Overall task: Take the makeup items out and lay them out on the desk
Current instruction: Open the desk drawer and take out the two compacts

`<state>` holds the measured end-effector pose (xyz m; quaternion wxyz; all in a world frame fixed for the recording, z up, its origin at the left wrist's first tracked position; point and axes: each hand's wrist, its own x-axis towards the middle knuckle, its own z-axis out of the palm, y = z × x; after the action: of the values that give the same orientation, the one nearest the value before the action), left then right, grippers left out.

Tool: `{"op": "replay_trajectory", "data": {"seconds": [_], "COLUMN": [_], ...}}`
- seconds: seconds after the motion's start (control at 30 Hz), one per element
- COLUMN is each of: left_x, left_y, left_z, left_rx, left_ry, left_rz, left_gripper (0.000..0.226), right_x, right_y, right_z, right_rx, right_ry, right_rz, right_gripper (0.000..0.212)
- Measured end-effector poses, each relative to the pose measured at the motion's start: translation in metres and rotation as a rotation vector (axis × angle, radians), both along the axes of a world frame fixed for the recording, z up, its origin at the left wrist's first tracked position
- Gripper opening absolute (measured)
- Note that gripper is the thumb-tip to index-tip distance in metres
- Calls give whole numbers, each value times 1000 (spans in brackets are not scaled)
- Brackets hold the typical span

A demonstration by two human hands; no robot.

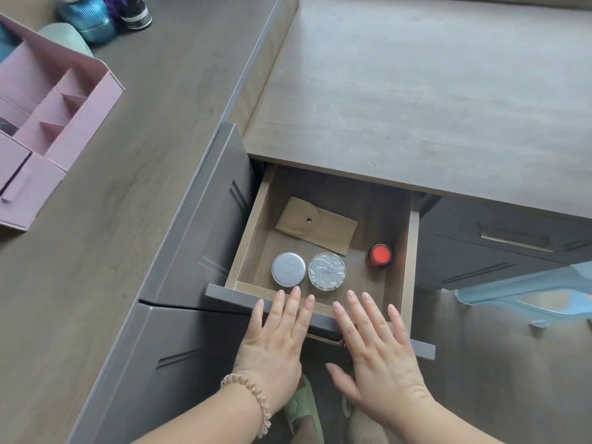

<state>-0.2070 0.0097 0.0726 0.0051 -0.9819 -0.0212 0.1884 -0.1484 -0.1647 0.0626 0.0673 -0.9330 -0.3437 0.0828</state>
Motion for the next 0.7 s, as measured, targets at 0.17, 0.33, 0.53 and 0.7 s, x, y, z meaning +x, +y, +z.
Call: {"op": "replay_trajectory", "data": {"seconds": [0.17, 0.33, 0.53, 0.7], "left_x": [1, 68, 142, 140], "left_y": [-2, 16, 39, 42], "left_z": [15, 36, -12, -57], "left_rx": [-41, 35, 139, 93], "left_ry": [-22, -202, -29, 114], "left_rz": [24, 47, -73, 55], "left_gripper": [95, 76, 74, 99], "right_x": [52, 94, 115, 116], "right_y": [11, 26, 53, 58], "right_z": [12, 2, -23, -57], "right_rx": [10, -64, -165, -150], "right_ry": [-61, -70, -6, 107], "right_rz": [-11, 109, 162, 137], "right_gripper": [70, 68, 73, 75]}}
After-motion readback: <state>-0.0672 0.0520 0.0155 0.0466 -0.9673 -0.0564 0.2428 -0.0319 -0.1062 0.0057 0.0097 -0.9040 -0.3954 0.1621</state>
